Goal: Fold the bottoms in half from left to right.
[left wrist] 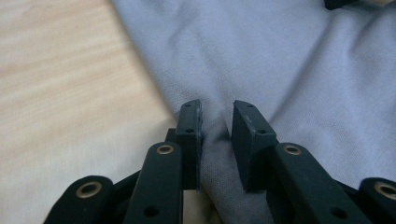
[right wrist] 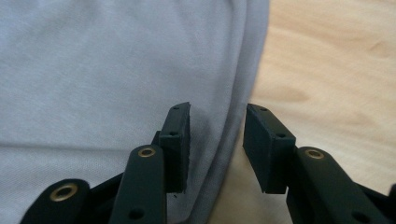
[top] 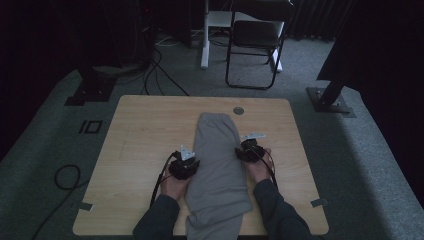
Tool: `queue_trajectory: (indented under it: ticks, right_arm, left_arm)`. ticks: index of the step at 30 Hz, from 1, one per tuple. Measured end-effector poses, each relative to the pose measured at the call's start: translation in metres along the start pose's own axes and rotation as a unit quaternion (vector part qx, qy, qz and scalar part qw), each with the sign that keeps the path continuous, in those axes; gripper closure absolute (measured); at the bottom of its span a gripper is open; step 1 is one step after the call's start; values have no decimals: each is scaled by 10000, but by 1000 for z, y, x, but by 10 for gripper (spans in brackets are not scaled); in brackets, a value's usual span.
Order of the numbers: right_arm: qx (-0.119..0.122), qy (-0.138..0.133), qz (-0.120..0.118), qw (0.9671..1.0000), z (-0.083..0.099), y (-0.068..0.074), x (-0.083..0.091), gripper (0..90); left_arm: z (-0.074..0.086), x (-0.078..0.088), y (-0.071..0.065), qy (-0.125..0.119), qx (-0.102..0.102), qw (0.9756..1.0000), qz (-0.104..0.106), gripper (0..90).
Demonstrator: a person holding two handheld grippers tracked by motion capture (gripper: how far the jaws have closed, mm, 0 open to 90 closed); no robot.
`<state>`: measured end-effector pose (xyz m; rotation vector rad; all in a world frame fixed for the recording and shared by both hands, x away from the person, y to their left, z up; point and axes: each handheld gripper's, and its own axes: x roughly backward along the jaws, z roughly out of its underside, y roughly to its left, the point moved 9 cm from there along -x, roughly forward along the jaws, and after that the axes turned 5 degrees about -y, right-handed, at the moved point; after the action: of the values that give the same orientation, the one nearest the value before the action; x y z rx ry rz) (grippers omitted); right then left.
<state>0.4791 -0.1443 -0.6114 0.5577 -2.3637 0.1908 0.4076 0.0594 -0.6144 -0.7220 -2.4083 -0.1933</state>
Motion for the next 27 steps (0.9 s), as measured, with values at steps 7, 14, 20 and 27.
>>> queue_trajectory:
  ticks: [7, 14, 20, 27]
  right_arm:
    - [167, -50, -243, 9996, 16, 16, 17, 637]
    - [142, -115, -245, 9995, 20, 18, 21, 641]
    - [146, -146, -253, 9995, 22, 19, 22, 646]
    - [184, -139, -277, 9993, 32, 24, 33, 648]
  left_arm:
    - [-6, 24, -3, -441, -115, 9989, -105, 642]
    - [-46, -10, 17, -346, 95, 9993, -82, 611]
    - [-34, -40, 15, 141, 6, 9999, -84, 666]
    - [-17, -19, 4, 105, -11, 9999, 1, 719]
